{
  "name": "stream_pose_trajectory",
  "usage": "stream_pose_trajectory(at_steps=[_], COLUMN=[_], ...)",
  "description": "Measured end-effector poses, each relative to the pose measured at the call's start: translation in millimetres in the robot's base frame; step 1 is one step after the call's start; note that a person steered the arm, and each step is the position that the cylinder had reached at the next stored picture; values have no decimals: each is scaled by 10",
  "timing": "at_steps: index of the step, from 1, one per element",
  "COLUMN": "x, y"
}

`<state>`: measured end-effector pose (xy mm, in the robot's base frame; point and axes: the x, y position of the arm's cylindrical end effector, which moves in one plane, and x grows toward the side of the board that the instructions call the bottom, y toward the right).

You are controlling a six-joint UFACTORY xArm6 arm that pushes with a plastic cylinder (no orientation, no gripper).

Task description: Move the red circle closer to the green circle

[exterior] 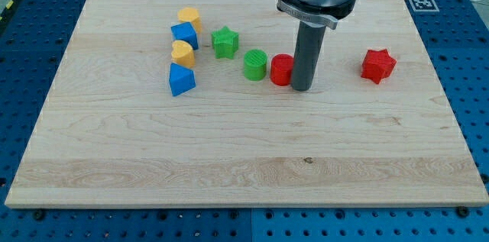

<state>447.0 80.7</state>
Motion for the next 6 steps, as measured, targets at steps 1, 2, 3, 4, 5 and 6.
stream_pose_trajectory(at_steps=[1, 2, 3, 4, 5, 6], x=[-47, -131, -227, -332, -453, -515], y=[0, 0, -27, -74, -107, -66])
